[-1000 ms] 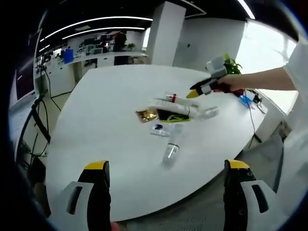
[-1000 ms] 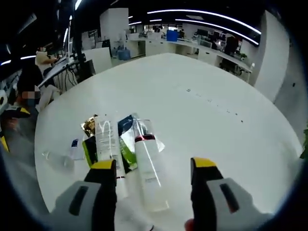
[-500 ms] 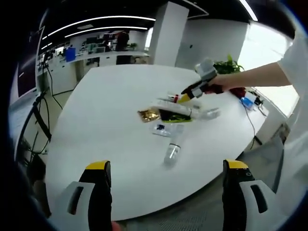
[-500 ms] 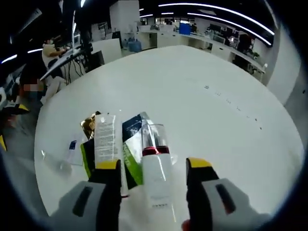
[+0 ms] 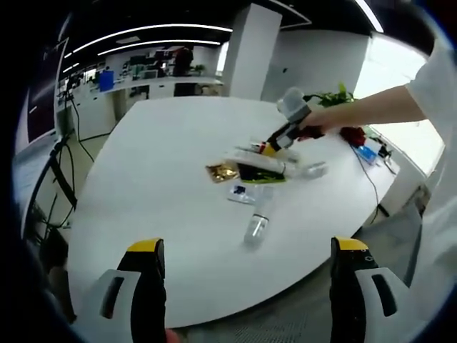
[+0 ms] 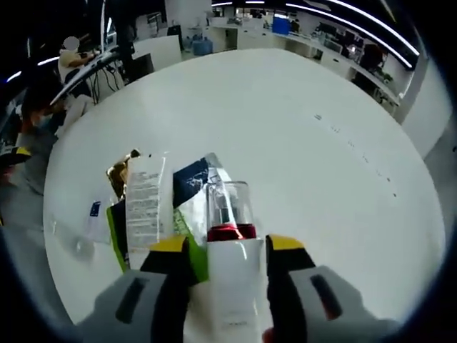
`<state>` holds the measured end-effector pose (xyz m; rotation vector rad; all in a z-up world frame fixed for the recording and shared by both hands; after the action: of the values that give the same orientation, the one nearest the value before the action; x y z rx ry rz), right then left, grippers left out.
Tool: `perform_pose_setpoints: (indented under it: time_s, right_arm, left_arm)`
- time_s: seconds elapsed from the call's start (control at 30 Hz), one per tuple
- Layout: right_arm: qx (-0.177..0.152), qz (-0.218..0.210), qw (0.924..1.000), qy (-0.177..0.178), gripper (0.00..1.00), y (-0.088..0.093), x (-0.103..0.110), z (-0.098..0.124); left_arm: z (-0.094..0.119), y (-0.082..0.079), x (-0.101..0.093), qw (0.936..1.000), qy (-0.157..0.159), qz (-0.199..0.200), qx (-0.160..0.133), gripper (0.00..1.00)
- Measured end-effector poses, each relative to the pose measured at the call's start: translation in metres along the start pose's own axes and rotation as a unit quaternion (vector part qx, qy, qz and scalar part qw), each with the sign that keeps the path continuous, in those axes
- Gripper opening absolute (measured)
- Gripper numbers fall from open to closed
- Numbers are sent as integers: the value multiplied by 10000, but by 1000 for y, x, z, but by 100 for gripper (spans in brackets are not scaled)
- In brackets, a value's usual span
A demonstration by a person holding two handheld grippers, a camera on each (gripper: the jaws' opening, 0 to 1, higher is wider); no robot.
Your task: Arrange the skincare products in the storage area until every visible bottle or jar stands upright without overlapping.
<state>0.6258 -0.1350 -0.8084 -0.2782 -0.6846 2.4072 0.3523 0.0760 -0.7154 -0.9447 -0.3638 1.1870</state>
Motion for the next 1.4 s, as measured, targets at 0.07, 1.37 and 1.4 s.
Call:
perform_pose_setpoints:
  time_s: [0.07,1.37,1.4]
  right_arm:
    - [36,104,9999,45,35,-1,0,0]
    - [292,54,9991,290,29,1,-2,4]
    - [270,40,9992,304,28,1,-2,5]
  left_arm:
    - [0,0,0,10000,-4,7,-3,94]
    - [0,0,2,10000,-35,-62,14,93]
    - [0,0,2,10000,-37,-63,5,92]
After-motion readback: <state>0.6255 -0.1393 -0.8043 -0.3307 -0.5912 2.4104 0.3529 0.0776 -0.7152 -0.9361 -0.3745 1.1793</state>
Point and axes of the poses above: the point that each gripper's makers call its tool centre point, and the gripper's own axes: z roughly backward along the fingers, x roughly to its left, y roughly out of its underside, the point moved 1 cm from there along z, roughly backward along the fingers
